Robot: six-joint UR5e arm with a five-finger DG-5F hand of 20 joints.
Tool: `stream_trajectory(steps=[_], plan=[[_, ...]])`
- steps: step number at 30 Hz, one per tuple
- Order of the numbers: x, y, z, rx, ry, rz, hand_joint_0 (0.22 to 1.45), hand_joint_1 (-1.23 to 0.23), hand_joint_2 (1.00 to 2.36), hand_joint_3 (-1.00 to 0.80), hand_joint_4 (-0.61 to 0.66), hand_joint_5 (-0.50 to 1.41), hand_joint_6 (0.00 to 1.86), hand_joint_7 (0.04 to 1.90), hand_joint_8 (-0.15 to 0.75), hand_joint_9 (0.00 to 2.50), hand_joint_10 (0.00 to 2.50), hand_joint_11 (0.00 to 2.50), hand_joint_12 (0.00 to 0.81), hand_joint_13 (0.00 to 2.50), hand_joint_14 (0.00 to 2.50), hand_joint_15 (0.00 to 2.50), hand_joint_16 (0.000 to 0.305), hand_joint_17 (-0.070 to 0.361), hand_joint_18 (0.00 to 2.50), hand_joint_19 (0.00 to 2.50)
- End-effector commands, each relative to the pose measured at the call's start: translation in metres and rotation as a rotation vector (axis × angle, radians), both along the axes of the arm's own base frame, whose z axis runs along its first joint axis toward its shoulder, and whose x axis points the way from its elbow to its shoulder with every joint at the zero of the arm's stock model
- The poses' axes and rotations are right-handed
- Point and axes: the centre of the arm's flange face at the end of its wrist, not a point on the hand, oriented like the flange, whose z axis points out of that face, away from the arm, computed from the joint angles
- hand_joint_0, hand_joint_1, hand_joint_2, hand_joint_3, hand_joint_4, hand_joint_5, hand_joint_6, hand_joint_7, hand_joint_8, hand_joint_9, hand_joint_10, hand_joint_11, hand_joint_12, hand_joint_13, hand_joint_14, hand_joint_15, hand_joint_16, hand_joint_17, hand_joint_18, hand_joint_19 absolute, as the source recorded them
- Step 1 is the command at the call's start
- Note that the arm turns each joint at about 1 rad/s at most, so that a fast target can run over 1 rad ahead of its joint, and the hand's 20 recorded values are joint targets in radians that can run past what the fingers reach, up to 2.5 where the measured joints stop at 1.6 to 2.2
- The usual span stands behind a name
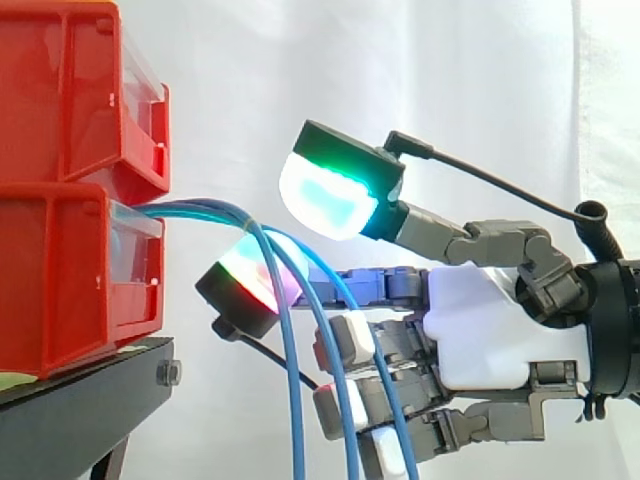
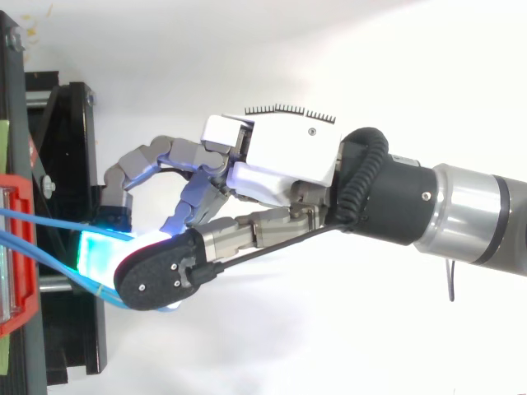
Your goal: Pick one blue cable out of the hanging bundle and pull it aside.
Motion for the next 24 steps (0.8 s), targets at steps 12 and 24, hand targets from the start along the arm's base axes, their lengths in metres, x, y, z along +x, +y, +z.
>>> stream_trajectory(steps=[12, 24], plan=[[-0.009, 0.01, -0.017, 0.043, 0.021, 0.01, 0.57, -0.67, 1.0, -0.5, -0.03, -0.16, 0.91, 0.89, 0.269, 1.26, 0.02, 0.83, 0.368, 1.13, 0.03, 0.74, 0.049, 0.109, 1.01, 0.83], [-0.009, 0.002, -0.019, 0.002, 0.029, -0.002, 0.52, -0.58, 1.0, -0.5, 0.0, -0.17, 0.9, 0.85, 0.303, 1.25, 0.02, 0.82, 0.387, 1.13, 0.02, 0.74, 0.052, 0.117, 1.02, 0.83]])
